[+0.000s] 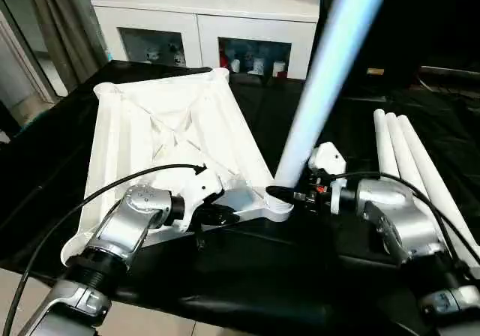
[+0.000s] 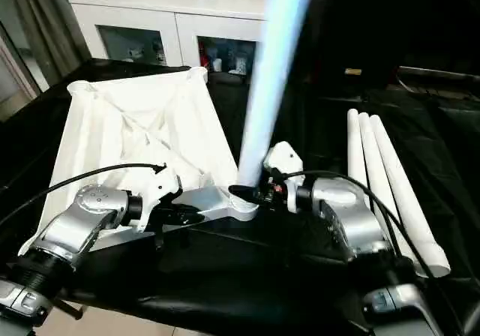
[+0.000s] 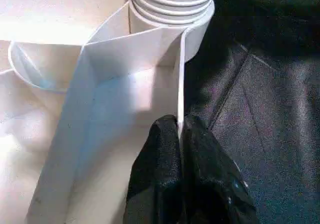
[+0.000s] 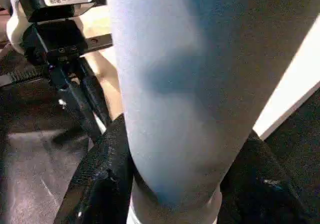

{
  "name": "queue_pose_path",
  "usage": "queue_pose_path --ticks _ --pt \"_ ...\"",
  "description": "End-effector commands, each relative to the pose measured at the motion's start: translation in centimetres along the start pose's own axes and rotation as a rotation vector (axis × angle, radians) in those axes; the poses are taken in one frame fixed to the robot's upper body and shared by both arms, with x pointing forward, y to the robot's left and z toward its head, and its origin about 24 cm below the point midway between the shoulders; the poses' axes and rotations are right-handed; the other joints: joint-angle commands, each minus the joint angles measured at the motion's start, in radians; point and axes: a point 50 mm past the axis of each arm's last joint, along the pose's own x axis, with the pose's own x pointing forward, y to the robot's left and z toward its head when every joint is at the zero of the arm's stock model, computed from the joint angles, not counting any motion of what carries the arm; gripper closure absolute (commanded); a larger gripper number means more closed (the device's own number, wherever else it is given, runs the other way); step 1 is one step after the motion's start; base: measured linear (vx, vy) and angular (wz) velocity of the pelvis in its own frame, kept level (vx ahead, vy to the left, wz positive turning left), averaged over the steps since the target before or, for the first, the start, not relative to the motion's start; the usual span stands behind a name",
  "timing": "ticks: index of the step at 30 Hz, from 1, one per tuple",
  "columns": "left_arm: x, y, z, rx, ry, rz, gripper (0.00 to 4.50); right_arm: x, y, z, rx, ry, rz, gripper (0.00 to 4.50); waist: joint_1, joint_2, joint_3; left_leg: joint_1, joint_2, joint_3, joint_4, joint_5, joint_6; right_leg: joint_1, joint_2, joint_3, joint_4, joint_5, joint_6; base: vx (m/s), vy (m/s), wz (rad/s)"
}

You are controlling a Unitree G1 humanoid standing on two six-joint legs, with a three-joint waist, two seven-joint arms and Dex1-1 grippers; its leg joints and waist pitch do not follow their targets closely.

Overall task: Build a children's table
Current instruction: Insert table leg to table base, then rotate leg to tighten

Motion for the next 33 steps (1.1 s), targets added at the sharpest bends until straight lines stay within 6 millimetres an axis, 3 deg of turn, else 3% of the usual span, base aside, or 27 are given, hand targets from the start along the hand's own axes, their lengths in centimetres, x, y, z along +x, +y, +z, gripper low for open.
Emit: queue_pose_path --ticks 1,6,16,26,30,33 --pt "-0.1 0.2 -0.1 0.009 0.015 -0.001 4.50 0.7 1.7 -3.2 0.093 0.144 0.101 2.61 -0.003 -0.013 -0.038 -0.001 0.051 -0.013 -0.081 -0.182 0.044 0.031 -0.073 0.036 -0.081 -0.175 -0.255 0.000 0.000 0.00" --pt "-0.1 0.1 0.1 0.020 0.020 -0.019 4.50 0.8 1.7 -3.6 0.106 0.162 0.138 2.61 -0.002 -0.013 -0.039 0.000 0.052 -0.013 -0.082 -0.188 0.043 0.030 -0.073 0.036 -0.082 -0.175 -0.259 0.000 0.000 0.00" --pt "-0.3 -0.7 0.6 0.046 -0.015 -0.144 4.50 -0.1 3.3 -5.8 0.184 0.201 0.234 2.61 0.006 -0.010 -0.043 0.002 0.056 -0.012 -0.082 -0.160 0.056 0.032 -0.072 0.033 -0.074 -0.081 -0.278 0.000 0.000 0.00" --pt "-0.8 -0.8 0.8 0.054 -0.011 -0.203 4.50 -0.5 4.4 -6.4 0.205 0.188 0.296 2.61 0.007 -0.011 -0.042 0.005 0.058 -0.013 -0.088 -0.199 0.040 0.034 -0.074 0.034 -0.078 -0.109 -0.275 0.000 0.000 0.00" --pt "-0.9 -0.5 0.8 0.049 -0.012 -0.191 4.50 -0.4 4.4 -6.6 0.209 0.184 0.273 2.61 0.007 -0.011 -0.044 0.004 0.056 -0.012 -0.086 -0.176 0.045 0.035 -0.074 0.034 -0.076 -0.069 -0.282 0.000 0.000 0.00" --pt "-0.9 -0.2 0.9 0.050 -0.014 -0.158 4.50 -0.1 3.9 -7.0 0.191 0.195 0.192 2.61 0.006 -0.011 -0.041 0.004 0.056 -0.013 -0.089 -0.191 0.041 0.034 -0.074 0.033 -0.079 -0.092 -0.280 0.000 0.000 0.00"
